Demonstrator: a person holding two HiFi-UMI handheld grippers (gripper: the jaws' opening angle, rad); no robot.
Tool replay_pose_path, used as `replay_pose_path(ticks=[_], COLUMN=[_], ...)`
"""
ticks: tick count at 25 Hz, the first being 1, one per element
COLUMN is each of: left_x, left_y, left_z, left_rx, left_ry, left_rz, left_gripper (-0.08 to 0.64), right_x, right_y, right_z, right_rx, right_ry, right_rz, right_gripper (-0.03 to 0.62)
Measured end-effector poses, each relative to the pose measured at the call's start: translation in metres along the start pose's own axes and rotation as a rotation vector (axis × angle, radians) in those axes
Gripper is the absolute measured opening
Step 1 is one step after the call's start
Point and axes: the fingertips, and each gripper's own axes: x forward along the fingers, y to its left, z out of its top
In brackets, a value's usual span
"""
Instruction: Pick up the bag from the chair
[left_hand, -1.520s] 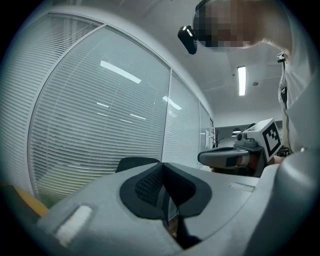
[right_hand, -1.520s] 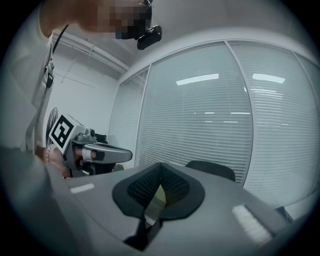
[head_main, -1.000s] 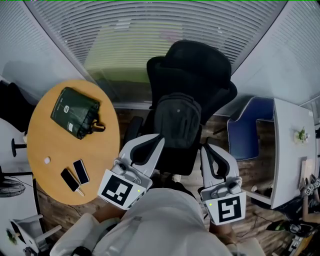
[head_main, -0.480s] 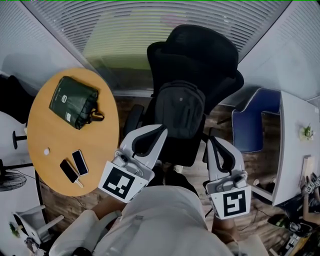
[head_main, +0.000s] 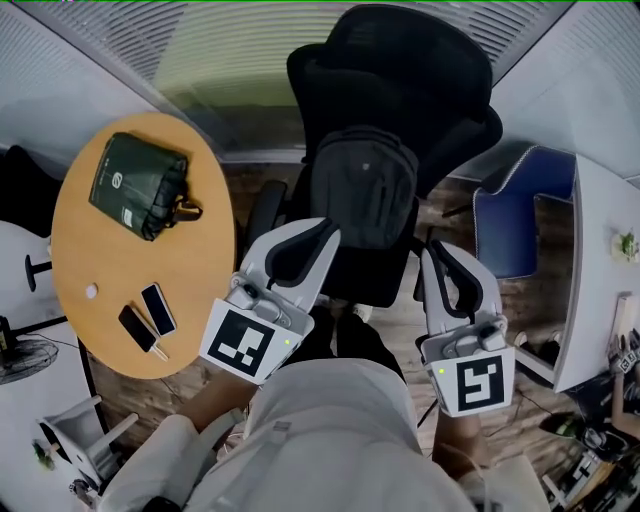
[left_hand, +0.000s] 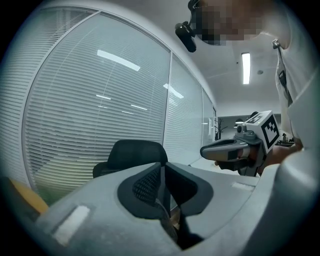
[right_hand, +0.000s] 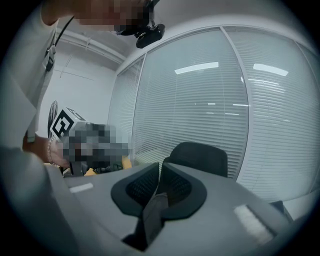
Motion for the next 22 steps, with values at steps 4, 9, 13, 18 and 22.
replay_pose_path(ticks=[4,9,13,18,22], left_x=[0.008,0.020,0.031,0.043,0.054], left_y=[0.008,0.025,0.039,0.055,0.070], left_z=[-0.017,-0.042,-0.066,-0.103,-0.132], left_rx=[-0.007,-0.014,-0.017,-0.035,-0.036], left_ry=[0.019,0.042,0.063,0.095,0.111], left_rz=[0.000,0.013,0.031,0.050,0.074], left_gripper=[0.031,0.031,0.040,0.044,0.055], right_x=[0.013,0.030,0.048,0.062,0.074], right_y=[-0.003,-0.009,-0.009,-0.018,-0.028], right_z=[-0.020,-0.056,-0.080,-0.114,-0.143], right_rx=[-0.008,-0.022,-0.014,-0.045,-0.052], right_ry=[0.030,0.082,0.102,0.142,0.180], right_rz=[-0.007,-0.005,-0.001,-0.031,-0.051], right_gripper=[0.031,0.035,0.050,0.051,0.054])
